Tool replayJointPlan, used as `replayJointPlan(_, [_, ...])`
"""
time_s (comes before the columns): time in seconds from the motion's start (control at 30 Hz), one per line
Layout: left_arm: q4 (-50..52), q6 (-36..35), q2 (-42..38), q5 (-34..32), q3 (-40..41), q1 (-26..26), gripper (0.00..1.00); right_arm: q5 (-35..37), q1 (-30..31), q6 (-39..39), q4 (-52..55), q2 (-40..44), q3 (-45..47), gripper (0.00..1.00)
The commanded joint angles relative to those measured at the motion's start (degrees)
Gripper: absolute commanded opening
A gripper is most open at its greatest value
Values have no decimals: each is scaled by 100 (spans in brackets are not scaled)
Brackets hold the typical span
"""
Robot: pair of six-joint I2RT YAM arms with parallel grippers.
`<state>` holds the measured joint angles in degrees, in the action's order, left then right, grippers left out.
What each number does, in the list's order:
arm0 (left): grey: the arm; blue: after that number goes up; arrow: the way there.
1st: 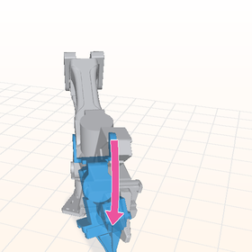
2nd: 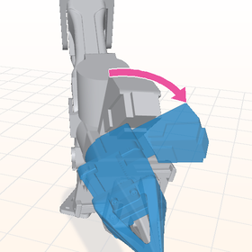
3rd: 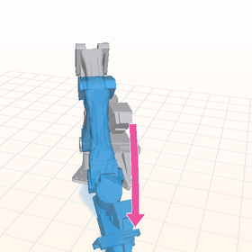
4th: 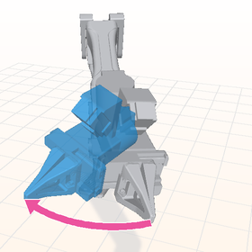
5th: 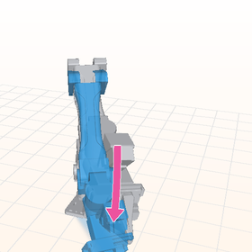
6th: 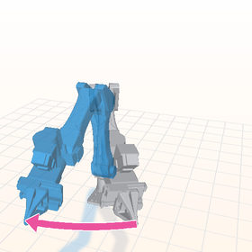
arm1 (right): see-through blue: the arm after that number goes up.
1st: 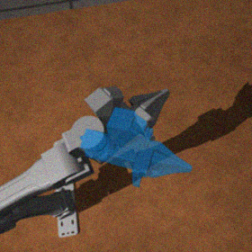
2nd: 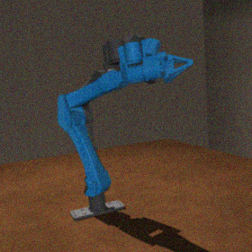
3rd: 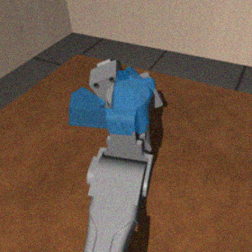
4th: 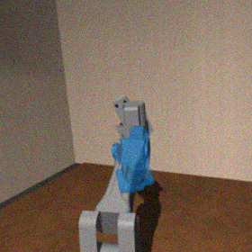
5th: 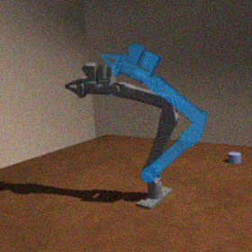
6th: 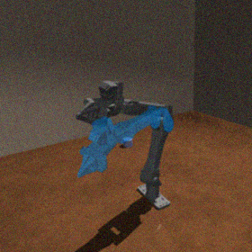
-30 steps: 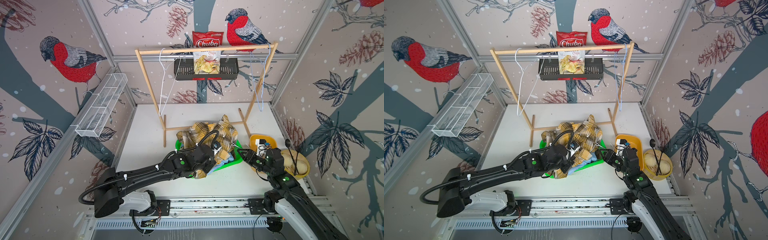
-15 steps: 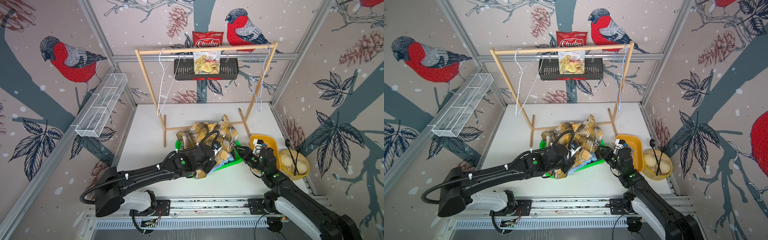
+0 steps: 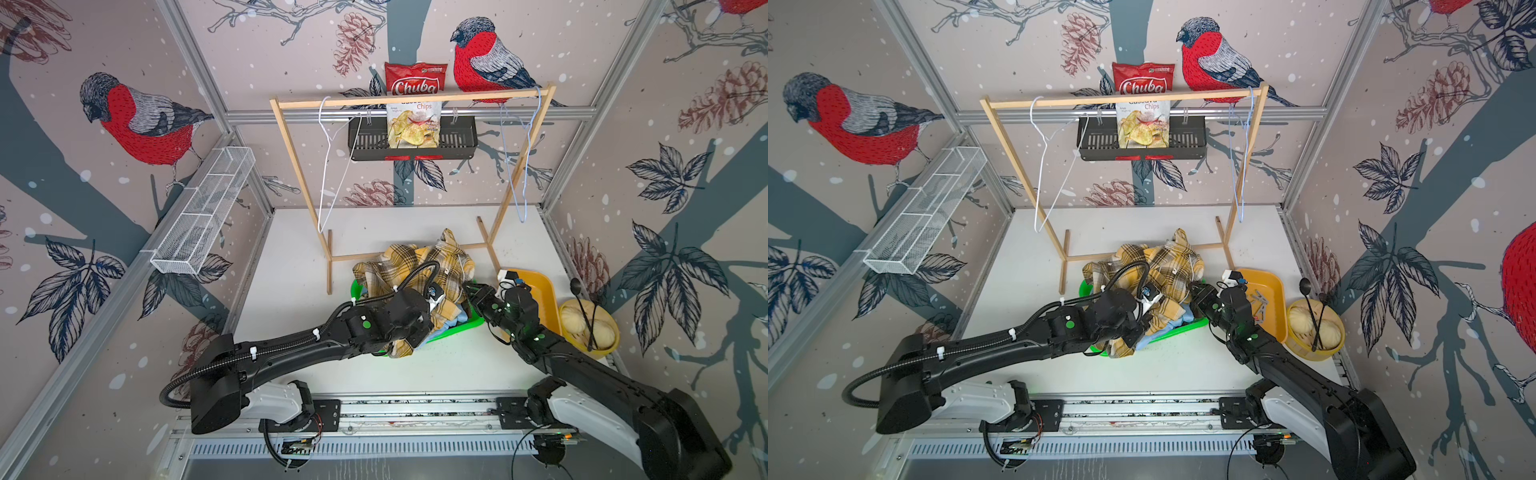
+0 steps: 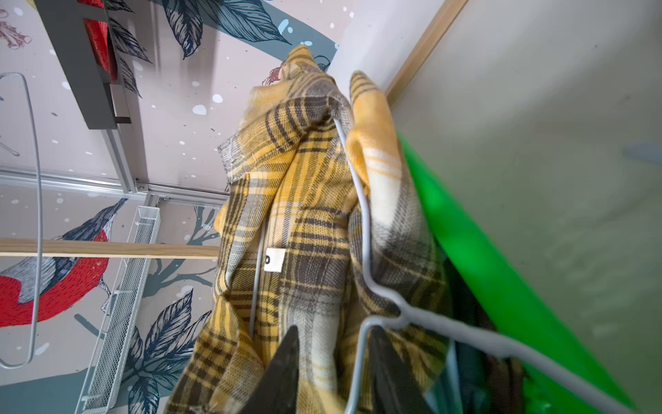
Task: Remove the clothespins securing long-sleeve shirts to the hanger
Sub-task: Remove the long-sleeve shirt from the hanger.
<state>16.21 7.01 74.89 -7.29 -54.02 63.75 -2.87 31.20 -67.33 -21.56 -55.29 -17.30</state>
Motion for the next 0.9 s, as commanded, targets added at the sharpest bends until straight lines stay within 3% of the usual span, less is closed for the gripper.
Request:
replayJointPlan(0.0, [-49,43,-21,92,-47,-11,0,645,225,-393,373,-1,3,36])
replayJointPlan(0.4, [-30,109,-176,-79,27,191,0,1114,121,-657,55,-294,38,39])
replayJointPlan(0.63, [47,152,-199,-143,119,339,0,1000,-68,-619,-639,-903,-28,40])
replayJointPlan(0.87, [20,227,-275,-33,233,358,0,1101,-191,-504,-974,-886,-19,38])
